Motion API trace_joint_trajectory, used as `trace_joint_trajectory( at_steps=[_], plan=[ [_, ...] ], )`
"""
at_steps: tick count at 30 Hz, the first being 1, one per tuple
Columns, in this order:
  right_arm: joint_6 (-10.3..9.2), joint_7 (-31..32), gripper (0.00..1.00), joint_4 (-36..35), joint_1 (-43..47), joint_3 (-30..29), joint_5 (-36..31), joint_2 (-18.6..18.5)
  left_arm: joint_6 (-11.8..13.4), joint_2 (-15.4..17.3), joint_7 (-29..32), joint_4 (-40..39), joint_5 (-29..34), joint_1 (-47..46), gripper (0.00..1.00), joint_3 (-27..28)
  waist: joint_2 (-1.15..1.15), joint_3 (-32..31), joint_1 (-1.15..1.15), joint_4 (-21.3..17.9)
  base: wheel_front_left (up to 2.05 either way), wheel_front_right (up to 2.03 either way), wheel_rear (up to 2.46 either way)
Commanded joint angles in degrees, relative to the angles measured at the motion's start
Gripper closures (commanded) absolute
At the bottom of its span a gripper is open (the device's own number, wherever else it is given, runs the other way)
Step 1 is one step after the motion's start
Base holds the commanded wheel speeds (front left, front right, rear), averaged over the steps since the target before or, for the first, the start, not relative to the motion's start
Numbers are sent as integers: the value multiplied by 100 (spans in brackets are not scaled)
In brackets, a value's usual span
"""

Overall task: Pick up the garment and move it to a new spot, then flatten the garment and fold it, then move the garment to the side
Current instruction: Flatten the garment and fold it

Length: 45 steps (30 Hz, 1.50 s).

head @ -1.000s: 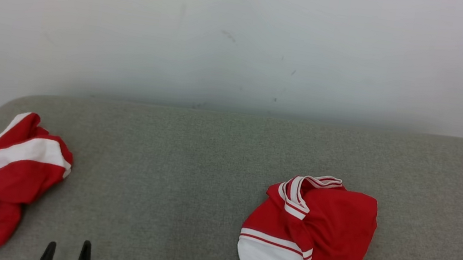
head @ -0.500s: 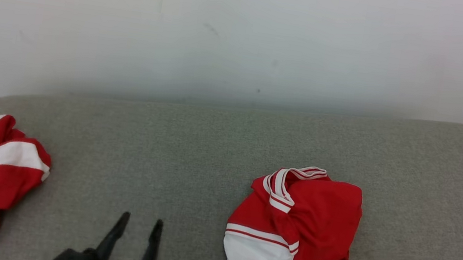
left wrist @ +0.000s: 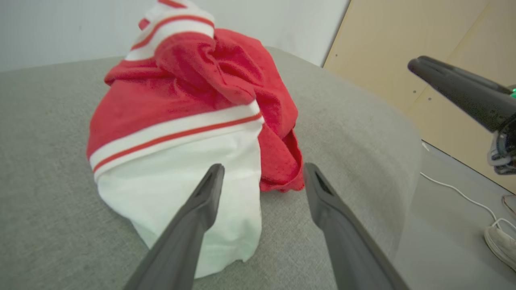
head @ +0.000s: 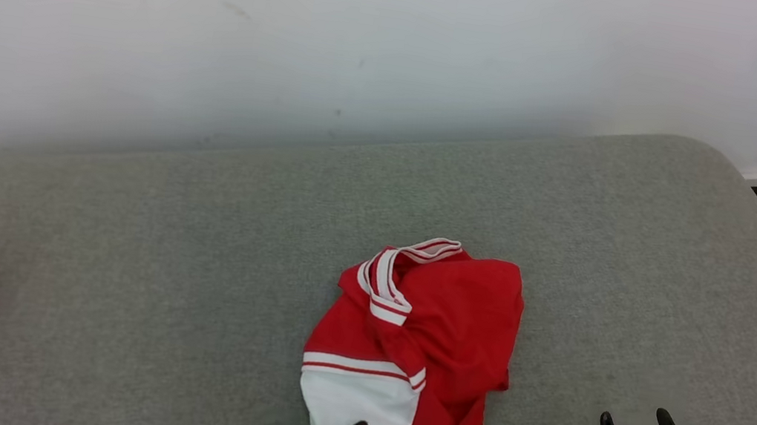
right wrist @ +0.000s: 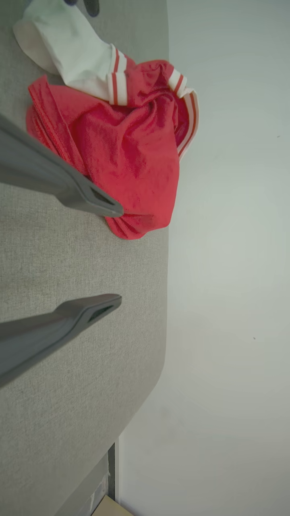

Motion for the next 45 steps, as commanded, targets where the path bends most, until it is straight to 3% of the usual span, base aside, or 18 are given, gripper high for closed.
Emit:
trace_joint_trajectory(
  at_steps=[1,13,14,15,16,24,28,31,38,45],
  plan=[
    [-10,5,0,-21,-61,-22,22,9,55,29,41,139,-38,-70,0,-45,0,101,0,-169,0,0,0],
    [-10,5,0,-74,-129,-96,-6,55,556,60,6,1571,104,-597,0,-9,0,358,0,-429,0,0,0],
    [-10,5,0,-74,-140,-95,-9,58,589,63,-15,1658,40,-626,5,33,0,368,0,-434,0,0,0],
    [-10,5,0,-75,-147,-98,-9,67,603,68,-21,1723,-23,-651,67,75,0,377,0,-433,0,0,0],
    [-10,5,0,-80,-147,-108,-9,71,594,68,-49,1756,-90,-671,100,114,0,384,0,-425,0,0,0],
    [-10,5,0,-21,11,-192,-23,95,181,36,-68,1374,-1209,-748,100,622,0,293,0,-161,0,0,0],
    [-10,5,0,1,40,-155,-25,82,3,60,366,675,-2007,-919,100,980,0,168,0,32,0,0,0],
    [-10,5,0,19,57,-101,-28,69,-19,273,803,43,-2496,-1116,100,1316,0,74,0,163,0,0,0],
    [-10,5,0,83,-28,60,7,4,363,890,1704,-910,-3001,-2031,100,2053,0,-45,0,295,0,0,0],
    [-10,5,0,121,-94,144,33,32,643,1306,2099,-893,-2893,-3161,100,2335,0,-46,0,251,0,0,0]
  ],
)
